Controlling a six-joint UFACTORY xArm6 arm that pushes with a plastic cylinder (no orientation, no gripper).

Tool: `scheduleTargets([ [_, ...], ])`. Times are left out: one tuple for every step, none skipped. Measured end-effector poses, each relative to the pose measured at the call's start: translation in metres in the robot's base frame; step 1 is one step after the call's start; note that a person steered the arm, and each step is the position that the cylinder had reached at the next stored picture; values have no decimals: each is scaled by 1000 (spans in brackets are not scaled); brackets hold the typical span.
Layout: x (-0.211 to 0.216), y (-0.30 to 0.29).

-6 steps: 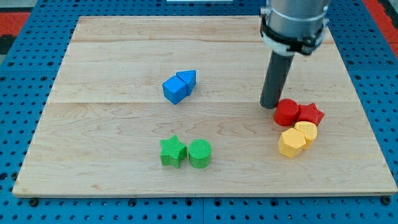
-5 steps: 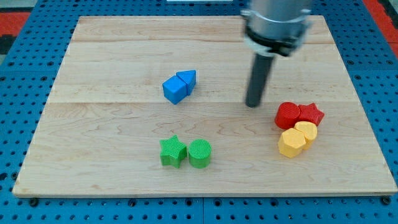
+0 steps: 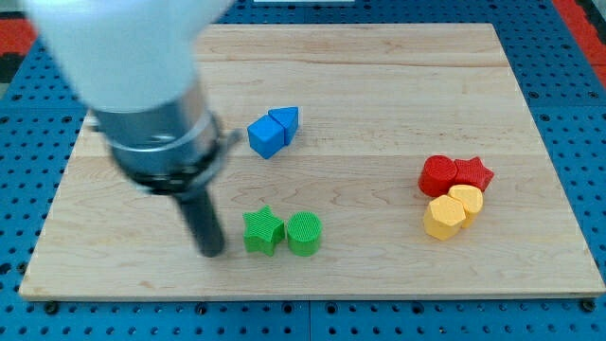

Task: Move the green blocks to the red and yellow blocks

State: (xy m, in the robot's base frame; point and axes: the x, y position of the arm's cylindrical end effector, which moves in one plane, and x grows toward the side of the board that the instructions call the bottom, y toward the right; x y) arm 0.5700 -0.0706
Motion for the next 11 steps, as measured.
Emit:
scheduleTargets([
  [1,93],
  [-4,99],
  [-11,118],
  [8,135],
  [22,128],
  [28,42],
  [-11,24],
  [7,92],
  [6,123],
  [-29,168],
  [15,142],
])
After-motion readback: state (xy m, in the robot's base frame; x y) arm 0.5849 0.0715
